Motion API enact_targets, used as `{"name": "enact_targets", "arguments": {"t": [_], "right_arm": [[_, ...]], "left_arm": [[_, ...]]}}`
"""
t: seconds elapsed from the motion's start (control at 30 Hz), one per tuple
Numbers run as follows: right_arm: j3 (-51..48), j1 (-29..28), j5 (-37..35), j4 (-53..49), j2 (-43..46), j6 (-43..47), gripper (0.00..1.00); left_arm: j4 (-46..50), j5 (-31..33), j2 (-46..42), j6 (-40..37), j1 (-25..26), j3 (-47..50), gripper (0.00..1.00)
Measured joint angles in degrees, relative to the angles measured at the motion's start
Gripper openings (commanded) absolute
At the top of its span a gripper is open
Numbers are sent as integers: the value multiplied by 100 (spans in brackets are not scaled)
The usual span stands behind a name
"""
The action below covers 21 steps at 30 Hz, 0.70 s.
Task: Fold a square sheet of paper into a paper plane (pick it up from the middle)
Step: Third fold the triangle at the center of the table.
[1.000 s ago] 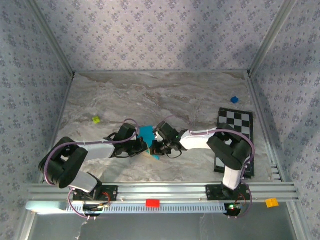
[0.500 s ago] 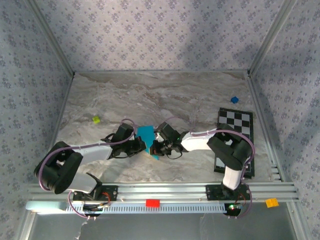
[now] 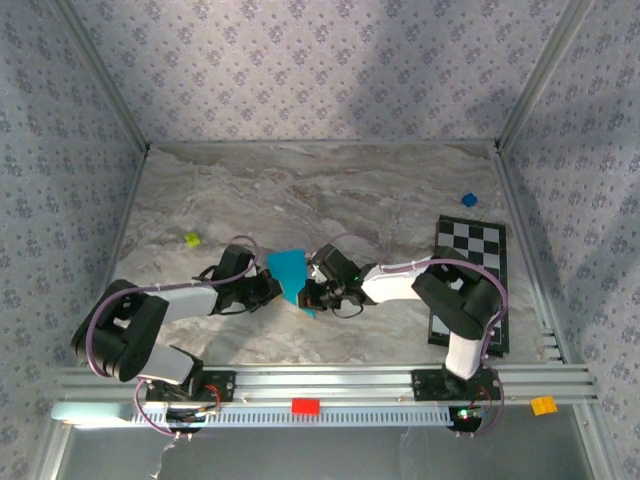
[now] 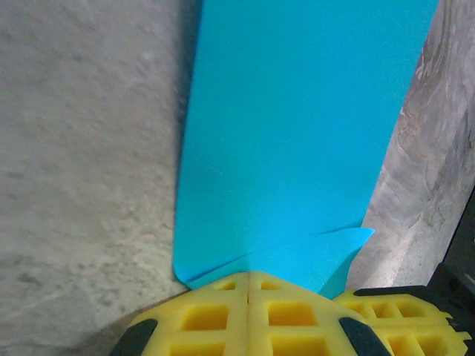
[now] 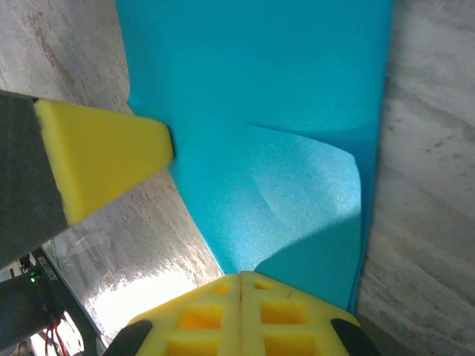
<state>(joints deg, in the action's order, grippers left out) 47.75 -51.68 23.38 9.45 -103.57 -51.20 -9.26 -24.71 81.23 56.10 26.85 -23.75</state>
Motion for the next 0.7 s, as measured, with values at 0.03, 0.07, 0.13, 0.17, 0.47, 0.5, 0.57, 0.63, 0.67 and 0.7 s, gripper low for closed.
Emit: {"name": "enact_targets", "arguments": {"t": [0.03, 0.07, 0.13, 0.17, 0.47, 0.5, 0.57, 0.63, 0.67, 0.7], "right_arm": [[-2, 0, 0, 13, 0, -7, 0], [-7, 0, 0, 24, 0, -9, 0], [-17, 0, 0, 57, 0, -11, 0], [-22, 0, -2, 70, 0, -13, 0], [-37, 0, -22, 120, 0, -28, 0], [-37, 0, -20, 120, 0, -31, 0], [-37, 0, -20, 127, 0, -28, 0], [-48, 0, -20, 138, 0, -28, 0], [-50, 2, -20, 144, 0, -31, 0], [-57, 2, -20, 153, 0, -31, 0]], "left_arm": [[24, -26, 9, -15, -52, -7, 0], [31, -63, 24, -39, -92, -17, 0], [74, -170, 74, -79, -170, -61, 0], [109, -195, 101, -105, -201, -90, 0], [240, -463, 256, -190, -649, -225, 0], [297, -450, 256, -210, -682, -254, 0], [380, -424, 256, -254, -732, -295, 0], [485, -409, 256, -295, -769, -341, 0], [520, -398, 256, -315, -780, -358, 0], [553, -382, 256, -317, -796, -376, 0]]}}
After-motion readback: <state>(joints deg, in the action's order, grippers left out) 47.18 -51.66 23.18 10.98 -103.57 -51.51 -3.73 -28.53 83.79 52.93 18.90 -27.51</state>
